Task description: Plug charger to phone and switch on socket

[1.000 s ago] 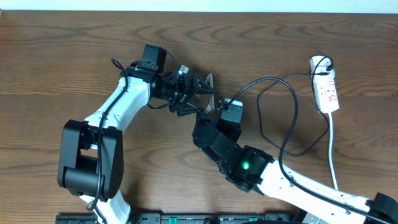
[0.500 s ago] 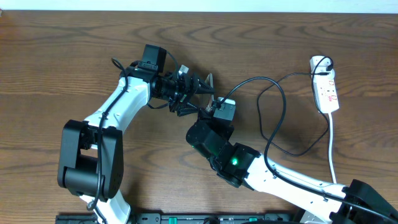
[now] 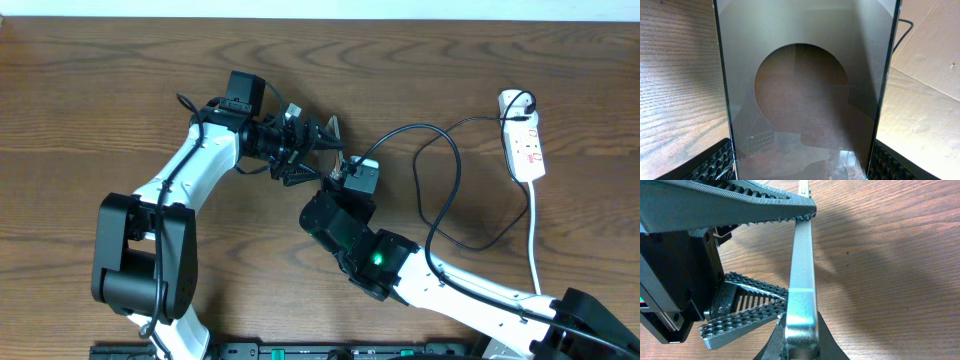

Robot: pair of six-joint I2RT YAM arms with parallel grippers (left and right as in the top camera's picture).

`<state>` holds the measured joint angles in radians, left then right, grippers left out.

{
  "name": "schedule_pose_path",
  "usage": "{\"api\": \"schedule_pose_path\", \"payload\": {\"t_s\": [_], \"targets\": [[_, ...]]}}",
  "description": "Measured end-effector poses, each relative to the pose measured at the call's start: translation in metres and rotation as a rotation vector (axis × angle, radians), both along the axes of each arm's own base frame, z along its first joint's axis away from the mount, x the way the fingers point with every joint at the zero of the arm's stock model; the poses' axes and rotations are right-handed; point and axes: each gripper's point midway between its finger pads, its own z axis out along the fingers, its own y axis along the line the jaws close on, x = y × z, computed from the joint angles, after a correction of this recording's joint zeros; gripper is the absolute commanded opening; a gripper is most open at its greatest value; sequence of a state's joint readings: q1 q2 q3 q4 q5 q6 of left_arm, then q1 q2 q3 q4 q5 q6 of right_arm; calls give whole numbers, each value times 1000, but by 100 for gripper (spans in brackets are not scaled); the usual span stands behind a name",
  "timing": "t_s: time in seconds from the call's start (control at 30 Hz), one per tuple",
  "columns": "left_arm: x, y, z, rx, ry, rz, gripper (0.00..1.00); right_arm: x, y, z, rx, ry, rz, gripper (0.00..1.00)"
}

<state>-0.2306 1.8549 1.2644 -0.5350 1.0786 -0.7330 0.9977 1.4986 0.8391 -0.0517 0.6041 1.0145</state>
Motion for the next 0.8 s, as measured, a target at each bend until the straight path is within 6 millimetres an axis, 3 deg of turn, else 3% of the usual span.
{"api": "schedule_pose_path", "payload": {"t_s": [0.4, 0.43, 0.8], "targets": [[0, 0, 1, -3, 4, 0, 71, 0, -5, 0, -9, 14, -2, 1], [-1, -1, 1, -6, 6, -1, 99, -1, -6, 0, -11, 19, 0, 1], [3, 5, 6, -20, -1, 14, 98, -2, -15, -3, -38, 50, -1, 1]]}}
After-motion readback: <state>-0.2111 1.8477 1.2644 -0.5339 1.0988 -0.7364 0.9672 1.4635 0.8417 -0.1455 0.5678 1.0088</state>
